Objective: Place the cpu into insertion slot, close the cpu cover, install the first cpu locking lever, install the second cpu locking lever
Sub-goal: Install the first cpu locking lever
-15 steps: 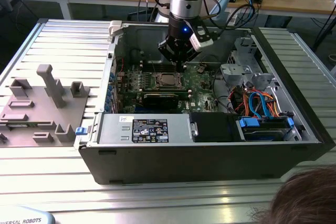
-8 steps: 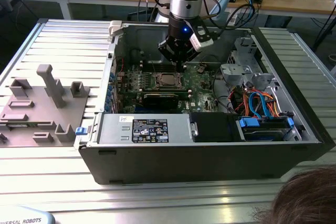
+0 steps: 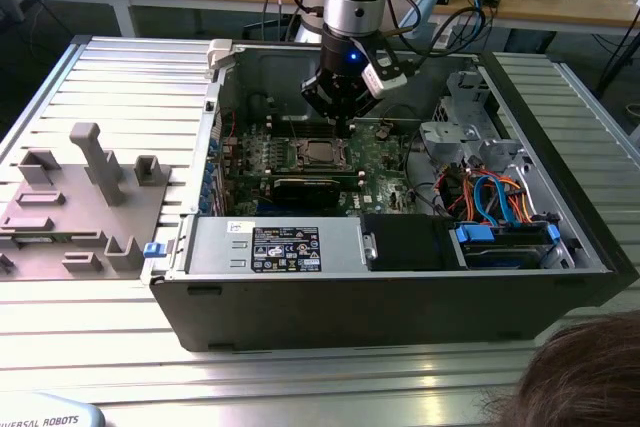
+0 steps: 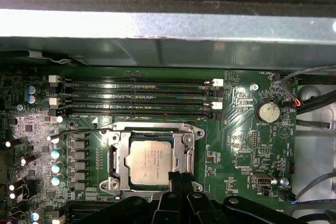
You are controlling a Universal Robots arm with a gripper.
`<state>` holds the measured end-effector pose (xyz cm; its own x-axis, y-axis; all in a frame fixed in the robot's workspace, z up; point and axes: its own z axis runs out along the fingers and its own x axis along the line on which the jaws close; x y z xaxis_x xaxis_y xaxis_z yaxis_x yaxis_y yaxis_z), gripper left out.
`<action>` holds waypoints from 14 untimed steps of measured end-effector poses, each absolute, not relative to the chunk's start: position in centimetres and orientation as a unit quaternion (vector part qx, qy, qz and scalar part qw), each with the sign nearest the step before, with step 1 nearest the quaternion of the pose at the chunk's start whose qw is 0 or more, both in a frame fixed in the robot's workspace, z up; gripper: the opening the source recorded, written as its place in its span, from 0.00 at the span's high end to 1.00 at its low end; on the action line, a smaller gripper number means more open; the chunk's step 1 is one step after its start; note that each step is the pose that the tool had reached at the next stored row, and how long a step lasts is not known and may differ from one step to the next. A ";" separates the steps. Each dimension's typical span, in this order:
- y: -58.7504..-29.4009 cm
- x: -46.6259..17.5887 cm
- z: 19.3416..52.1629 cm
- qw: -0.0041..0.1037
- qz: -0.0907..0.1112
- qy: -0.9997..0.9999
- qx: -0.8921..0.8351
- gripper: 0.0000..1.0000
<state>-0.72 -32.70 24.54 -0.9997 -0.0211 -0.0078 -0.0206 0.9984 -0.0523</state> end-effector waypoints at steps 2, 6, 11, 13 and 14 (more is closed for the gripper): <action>-32.7 -0.7 24.5 0.004 -0.026 1.000 -0.011 0.89; -32.7 -0.7 24.5 0.004 -0.026 1.000 -0.013 0.89; -32.7 -0.7 24.5 0.004 -0.026 1.000 -0.016 0.89; -32.7 -0.7 24.5 0.004 -0.026 0.999 -0.017 0.89; -32.7 -0.7 24.5 0.004 -0.026 0.999 -0.018 0.89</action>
